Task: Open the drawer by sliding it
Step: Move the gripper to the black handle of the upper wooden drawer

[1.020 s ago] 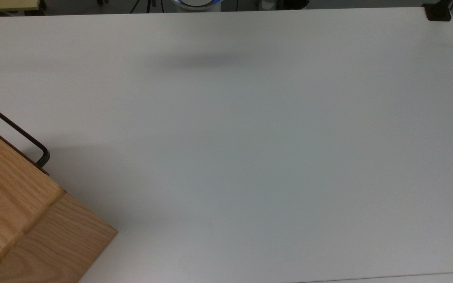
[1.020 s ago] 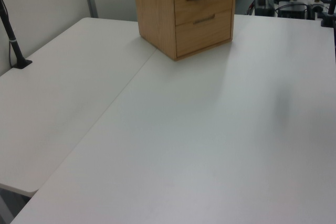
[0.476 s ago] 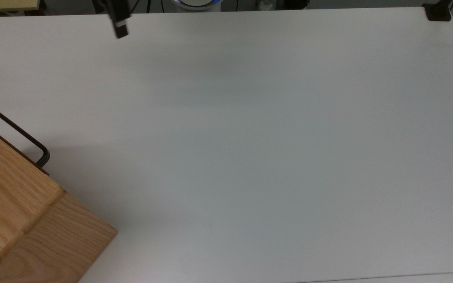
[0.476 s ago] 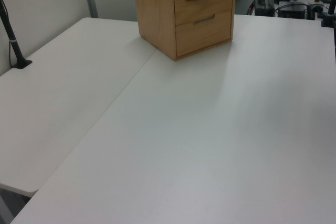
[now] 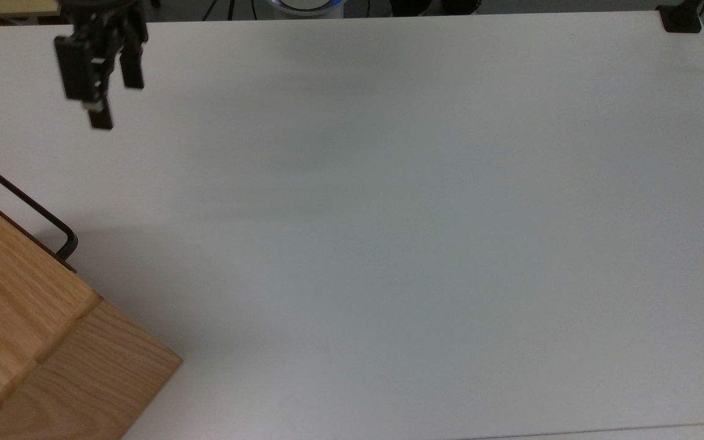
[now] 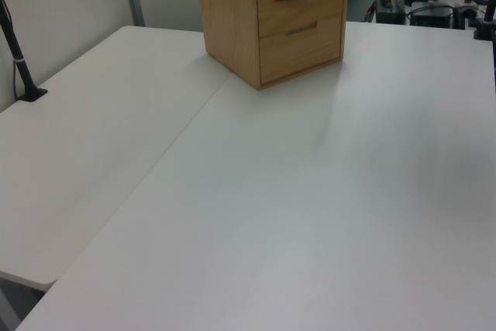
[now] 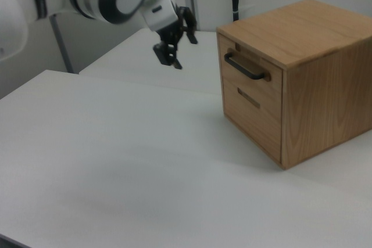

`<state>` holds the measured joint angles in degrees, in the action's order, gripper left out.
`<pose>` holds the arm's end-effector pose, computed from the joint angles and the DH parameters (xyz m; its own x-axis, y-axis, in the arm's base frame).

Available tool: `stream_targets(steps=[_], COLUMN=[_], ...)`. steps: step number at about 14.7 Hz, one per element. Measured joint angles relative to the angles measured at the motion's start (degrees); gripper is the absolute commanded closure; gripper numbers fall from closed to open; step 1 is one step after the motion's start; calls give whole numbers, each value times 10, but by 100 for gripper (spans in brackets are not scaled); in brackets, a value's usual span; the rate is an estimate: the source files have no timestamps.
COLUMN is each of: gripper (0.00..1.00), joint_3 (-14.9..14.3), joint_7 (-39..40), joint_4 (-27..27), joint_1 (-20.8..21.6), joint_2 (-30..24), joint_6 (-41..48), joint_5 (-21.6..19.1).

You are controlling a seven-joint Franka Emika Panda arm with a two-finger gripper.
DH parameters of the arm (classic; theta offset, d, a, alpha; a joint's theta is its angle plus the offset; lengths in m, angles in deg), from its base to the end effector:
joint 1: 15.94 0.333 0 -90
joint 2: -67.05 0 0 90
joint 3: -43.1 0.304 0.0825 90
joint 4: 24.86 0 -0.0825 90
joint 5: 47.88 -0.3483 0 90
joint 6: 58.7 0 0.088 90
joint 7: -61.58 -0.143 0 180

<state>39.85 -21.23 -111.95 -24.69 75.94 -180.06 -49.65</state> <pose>0.6116 -0.1250 0.5750 -0.0984 -0.9946 0.0319 -0.9006 0.0754 -0.4281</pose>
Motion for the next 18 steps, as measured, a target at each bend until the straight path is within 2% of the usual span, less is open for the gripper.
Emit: stream_targets(steps=[1,2,5,8,18], gripper=[40,44,47,47,50], joint_3=[-8,-14,-24,-45,-68], joint_7=[-11,-15,-39,-53,-64], joint_4=[0,5,41,75,83], joint_1=[0,0,0,-1,-1], joint_2=[16,32,69,96,134], joint_6=[-38,-70,-92,-96,-123], joint_5=[0,0,0,0,30])
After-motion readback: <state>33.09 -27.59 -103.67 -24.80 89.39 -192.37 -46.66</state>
